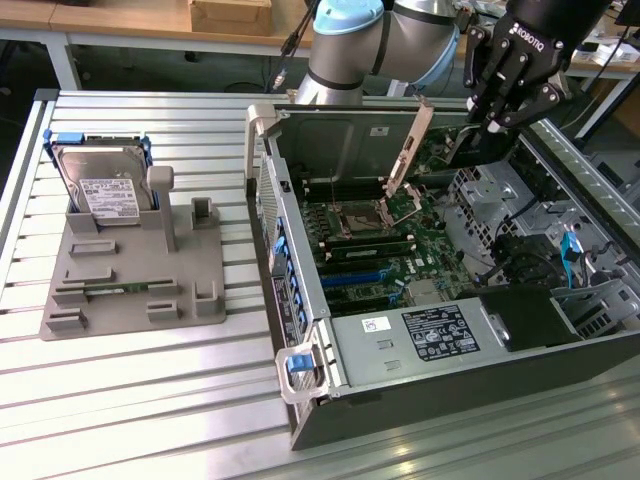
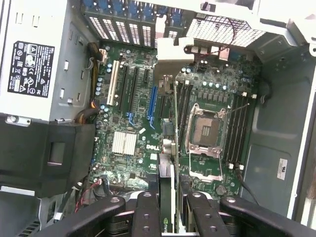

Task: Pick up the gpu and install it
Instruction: 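Insert the gpu into the slot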

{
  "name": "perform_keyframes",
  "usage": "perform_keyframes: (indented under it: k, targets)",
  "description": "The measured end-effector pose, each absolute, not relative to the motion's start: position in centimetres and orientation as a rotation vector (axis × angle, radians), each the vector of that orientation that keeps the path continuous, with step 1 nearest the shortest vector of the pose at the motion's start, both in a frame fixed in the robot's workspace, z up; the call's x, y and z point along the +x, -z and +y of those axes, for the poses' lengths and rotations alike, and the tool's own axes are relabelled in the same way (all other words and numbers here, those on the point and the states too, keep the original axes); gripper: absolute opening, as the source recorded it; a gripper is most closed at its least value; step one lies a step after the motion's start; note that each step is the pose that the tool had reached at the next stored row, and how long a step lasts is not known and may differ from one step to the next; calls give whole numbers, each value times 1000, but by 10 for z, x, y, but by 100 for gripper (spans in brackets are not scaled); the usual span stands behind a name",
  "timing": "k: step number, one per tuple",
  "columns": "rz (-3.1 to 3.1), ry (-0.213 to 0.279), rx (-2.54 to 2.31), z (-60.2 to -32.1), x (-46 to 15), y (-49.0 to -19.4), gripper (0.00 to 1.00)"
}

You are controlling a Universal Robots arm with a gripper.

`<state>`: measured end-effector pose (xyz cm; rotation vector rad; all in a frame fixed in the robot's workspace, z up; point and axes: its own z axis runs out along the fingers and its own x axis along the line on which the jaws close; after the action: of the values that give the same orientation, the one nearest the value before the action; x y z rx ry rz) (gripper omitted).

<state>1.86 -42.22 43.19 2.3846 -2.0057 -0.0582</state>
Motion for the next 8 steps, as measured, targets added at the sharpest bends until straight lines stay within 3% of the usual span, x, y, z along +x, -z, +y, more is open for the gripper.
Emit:
perform_keyframes:
  k: [8]
  targets:
    - [-2085, 59, 2318, -422, 17, -428, 27]
